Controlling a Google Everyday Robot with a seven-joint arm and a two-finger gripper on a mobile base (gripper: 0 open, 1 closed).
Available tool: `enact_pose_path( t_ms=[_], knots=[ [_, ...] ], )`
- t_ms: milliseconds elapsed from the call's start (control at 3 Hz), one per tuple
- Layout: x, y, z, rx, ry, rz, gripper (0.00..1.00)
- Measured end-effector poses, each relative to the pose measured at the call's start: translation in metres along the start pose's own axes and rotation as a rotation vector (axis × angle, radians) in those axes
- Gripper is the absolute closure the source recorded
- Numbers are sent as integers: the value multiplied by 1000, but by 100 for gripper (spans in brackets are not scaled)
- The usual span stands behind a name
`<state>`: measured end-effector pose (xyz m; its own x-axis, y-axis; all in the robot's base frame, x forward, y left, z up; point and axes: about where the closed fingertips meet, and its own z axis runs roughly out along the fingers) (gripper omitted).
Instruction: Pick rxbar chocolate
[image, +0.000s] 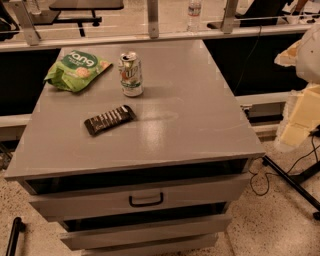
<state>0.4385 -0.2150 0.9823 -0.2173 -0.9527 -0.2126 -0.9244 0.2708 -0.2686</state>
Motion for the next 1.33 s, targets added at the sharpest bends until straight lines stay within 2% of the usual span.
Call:
enact_pose_path(
  t_ms=[333, 667, 1000, 1333],
  knots=[
    [0, 0, 0, 0, 0, 0, 0],
    [-17, -9, 3, 5, -28, -50, 0],
    [-73, -22, 25, -20, -91, -228, 0],
    [-132, -31, 56, -59, -116, -407, 0]
  ],
)
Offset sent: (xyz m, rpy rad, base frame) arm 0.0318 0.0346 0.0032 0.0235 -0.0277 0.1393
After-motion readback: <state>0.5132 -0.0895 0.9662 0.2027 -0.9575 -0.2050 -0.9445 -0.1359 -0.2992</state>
